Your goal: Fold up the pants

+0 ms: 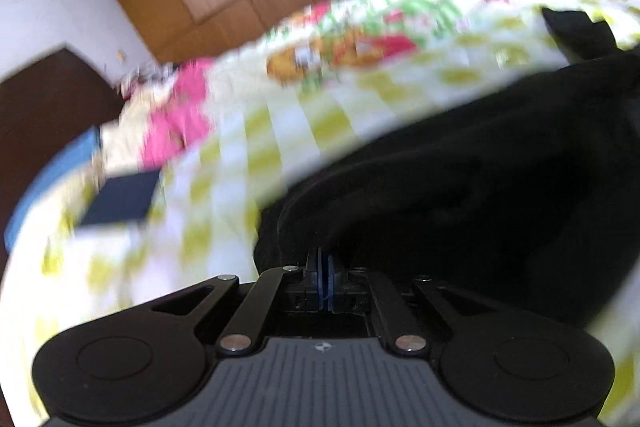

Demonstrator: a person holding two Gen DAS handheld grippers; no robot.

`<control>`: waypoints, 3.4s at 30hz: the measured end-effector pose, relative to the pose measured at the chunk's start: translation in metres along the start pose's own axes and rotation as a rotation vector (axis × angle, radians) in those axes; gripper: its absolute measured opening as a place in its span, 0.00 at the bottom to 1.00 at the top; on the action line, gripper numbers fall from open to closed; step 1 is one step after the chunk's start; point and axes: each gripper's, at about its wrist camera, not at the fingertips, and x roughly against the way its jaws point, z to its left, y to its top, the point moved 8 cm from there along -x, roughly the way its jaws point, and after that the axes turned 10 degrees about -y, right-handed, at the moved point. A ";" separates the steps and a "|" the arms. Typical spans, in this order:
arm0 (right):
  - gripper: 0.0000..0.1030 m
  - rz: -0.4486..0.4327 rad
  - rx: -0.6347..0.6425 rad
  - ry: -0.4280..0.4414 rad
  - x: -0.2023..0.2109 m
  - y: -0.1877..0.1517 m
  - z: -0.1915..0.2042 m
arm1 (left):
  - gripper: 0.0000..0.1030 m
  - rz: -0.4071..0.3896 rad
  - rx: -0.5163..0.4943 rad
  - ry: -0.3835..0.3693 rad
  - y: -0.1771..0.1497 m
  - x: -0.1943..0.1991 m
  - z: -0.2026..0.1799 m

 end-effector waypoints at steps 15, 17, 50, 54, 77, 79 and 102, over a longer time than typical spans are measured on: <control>0.43 -0.029 0.246 -0.083 -0.036 0.002 0.063 | 0.47 -0.046 -0.302 0.120 -0.037 0.014 -0.050; 0.44 -0.029 0.276 -0.088 -0.041 0.001 0.069 | 0.52 -0.034 -0.381 0.148 -0.040 0.005 -0.054; 0.49 -0.065 0.249 0.024 -0.020 0.021 0.136 | 0.47 -0.071 -0.458 0.281 -0.058 0.005 -0.023; 0.57 -0.078 0.324 -0.002 -0.037 0.024 0.148 | 0.50 -0.056 -0.585 0.248 -0.059 -0.016 -0.035; 0.35 -0.046 0.242 0.034 -0.067 0.049 0.138 | 0.44 -0.065 -0.553 0.149 -0.030 -0.040 -0.015; 0.43 -0.048 0.284 0.023 -0.069 0.044 0.147 | 0.39 -0.058 -0.586 0.176 -0.033 -0.048 -0.021; 0.33 -0.099 0.265 0.038 -0.037 0.064 0.167 | 0.27 -0.134 -0.563 0.294 -0.049 0.007 -0.012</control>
